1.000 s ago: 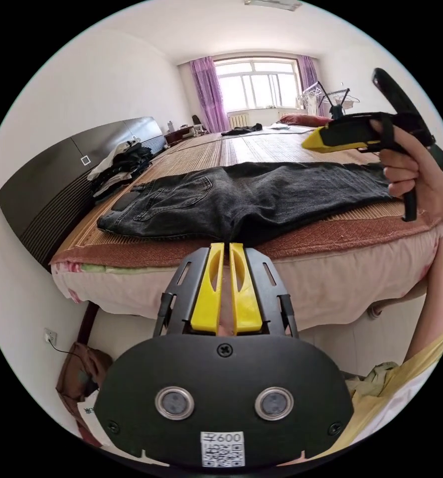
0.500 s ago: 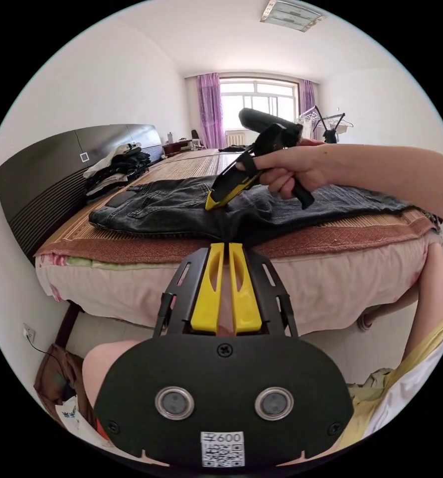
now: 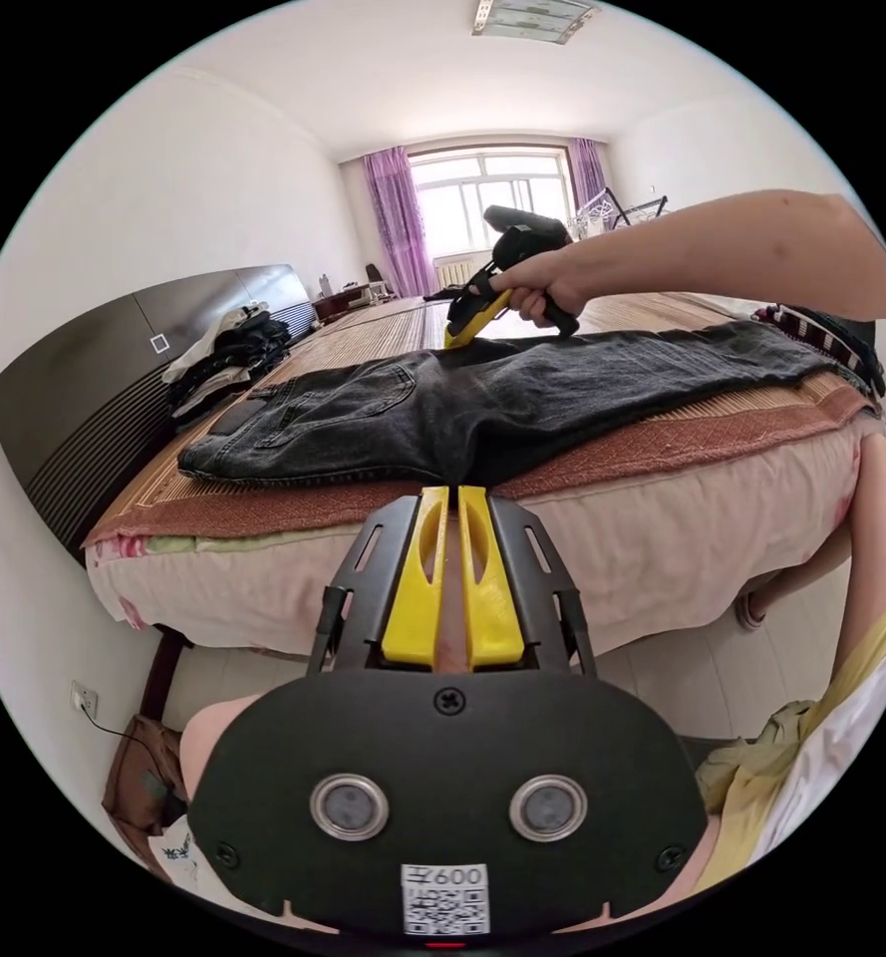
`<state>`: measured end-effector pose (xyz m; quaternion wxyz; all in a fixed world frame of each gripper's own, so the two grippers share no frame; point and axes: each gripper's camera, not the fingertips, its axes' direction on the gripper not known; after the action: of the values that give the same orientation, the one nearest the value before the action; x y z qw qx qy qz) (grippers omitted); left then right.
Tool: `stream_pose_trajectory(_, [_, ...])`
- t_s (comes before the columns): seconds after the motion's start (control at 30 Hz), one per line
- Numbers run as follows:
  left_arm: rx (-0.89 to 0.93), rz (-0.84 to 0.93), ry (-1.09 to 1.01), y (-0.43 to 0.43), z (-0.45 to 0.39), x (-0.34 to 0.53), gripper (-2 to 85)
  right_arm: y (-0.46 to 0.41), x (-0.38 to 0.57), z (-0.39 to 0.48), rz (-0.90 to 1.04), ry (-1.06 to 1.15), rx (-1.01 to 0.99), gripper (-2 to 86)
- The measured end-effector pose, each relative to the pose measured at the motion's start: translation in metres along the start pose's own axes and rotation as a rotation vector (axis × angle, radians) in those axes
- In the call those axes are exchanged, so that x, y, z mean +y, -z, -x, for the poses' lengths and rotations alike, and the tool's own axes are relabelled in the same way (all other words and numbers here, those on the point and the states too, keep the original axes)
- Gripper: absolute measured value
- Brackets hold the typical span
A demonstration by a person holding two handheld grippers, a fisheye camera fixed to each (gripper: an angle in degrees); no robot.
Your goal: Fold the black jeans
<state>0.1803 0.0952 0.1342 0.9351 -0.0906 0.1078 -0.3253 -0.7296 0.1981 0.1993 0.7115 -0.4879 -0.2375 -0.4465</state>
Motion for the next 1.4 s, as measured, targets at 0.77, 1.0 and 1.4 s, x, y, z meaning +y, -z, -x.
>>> stream_pose_trajectory(0.77, [-0.09,-0.026,-0.089,-0.017,-0.045,0.032,2.8,-0.027,0.156,0.083,0.015,0.152,0.007,-0.8])
stream_pose_trajectory(1.0, [-0.095,-0.031,-0.081,-0.02,-0.05,0.039,2.7,-0.007,0.191,0.094,-0.032,0.101,0.326,-0.8])
stream_pose_trajectory(1.4, [-0.104,-0.049,-0.107,-0.023,-0.052,0.053,2.7,-0.088,0.228,0.113,0.028,0.188,-0.023,-0.8])
